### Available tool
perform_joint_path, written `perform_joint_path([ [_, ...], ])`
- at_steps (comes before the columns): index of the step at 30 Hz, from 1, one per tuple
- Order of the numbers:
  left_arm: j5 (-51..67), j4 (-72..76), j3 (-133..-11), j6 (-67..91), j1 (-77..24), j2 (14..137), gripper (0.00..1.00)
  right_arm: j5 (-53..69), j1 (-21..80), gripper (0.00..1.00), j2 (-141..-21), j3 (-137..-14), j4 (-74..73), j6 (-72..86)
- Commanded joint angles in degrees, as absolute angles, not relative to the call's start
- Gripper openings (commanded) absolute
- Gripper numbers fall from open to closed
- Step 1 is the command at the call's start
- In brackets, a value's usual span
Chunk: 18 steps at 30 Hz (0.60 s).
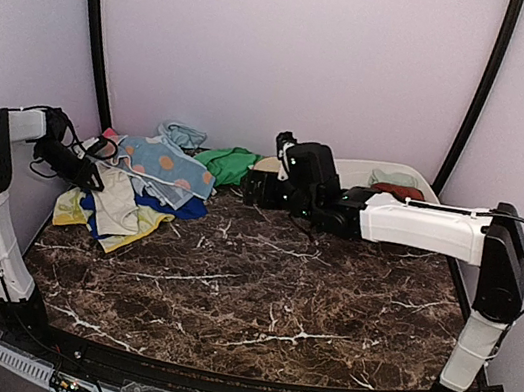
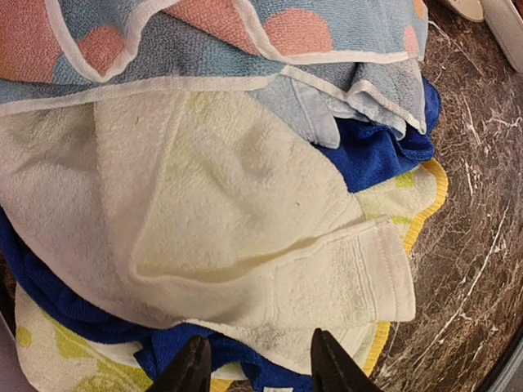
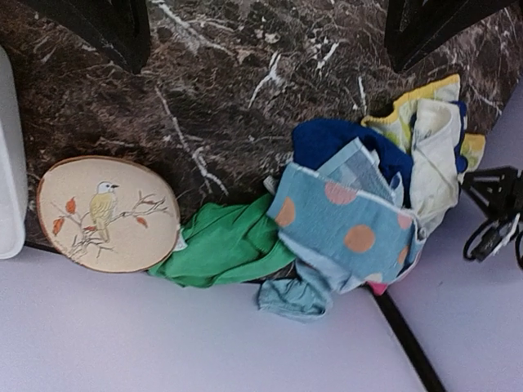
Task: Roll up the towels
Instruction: Pick up the towel from the towel pile.
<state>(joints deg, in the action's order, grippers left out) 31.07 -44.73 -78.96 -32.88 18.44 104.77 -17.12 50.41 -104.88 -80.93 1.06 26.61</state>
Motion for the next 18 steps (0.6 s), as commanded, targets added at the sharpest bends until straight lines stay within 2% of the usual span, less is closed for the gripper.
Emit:
perform_joint_path([
  [1,33.3,-44.8,-84.1,-31.8,18.4,108.2,0.44,-16.9,54.1,1.0,-108.1,-82.2,-2.2,22.3],
  [8,34.4,-45.7,-86.9,-29.6,17.1,112.1,0.51,-14.6,58.7,1.0,-112.4,-84.3,-4.9,22.9],
  [11,33.6,-45.1,-83.7,-29.8,17.1,111.3,0.57,-15.4,60.2,1.0,-113.7,-85.6,-6.5,22.2],
  [18,31.1,-43.2,-73.8,-32.2,17.5,105.0,0.58,-16.6,61.5,1.0,-114.5,-86.1,-7.8,21.0],
])
